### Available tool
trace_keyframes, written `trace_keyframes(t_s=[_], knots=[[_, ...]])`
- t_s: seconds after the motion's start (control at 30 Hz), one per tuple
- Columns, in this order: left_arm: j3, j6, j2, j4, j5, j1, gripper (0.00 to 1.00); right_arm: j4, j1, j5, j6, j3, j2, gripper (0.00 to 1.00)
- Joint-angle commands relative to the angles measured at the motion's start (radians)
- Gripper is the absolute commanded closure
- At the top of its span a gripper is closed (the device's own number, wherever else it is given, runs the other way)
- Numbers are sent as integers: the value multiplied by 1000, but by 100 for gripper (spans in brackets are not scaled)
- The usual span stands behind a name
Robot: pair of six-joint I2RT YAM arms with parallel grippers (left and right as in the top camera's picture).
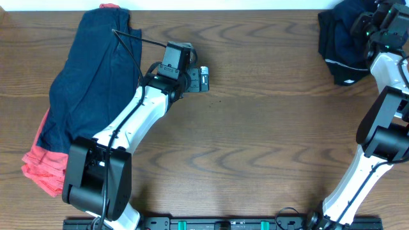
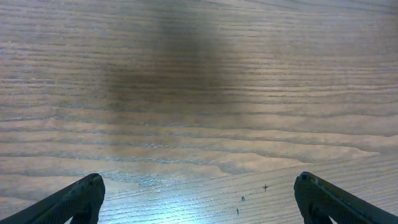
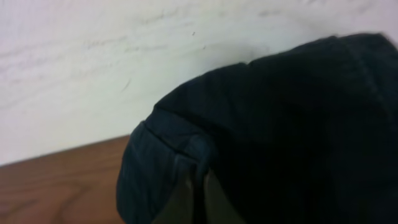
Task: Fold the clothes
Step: 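Place the shorts onto the black garment at top right, right gripper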
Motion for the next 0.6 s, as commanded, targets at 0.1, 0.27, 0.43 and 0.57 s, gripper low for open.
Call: trace_keyframes(t_s=[0.1,0.27,0.43,0.57], knots=[[20,17,-22,-11,-9,5,1,-143,-42,-163,95,-3,10,99],[20,17,-22,-15,-9,5,1,-336,-54,-126,76,-3,10,99],[20,17,-22,-15,-9,5,1,-459,-65,-2,22,-3,10,99],[20,17,-22,-15,-9,5,1,-476,-68,-3,-16,-2,10,99]])
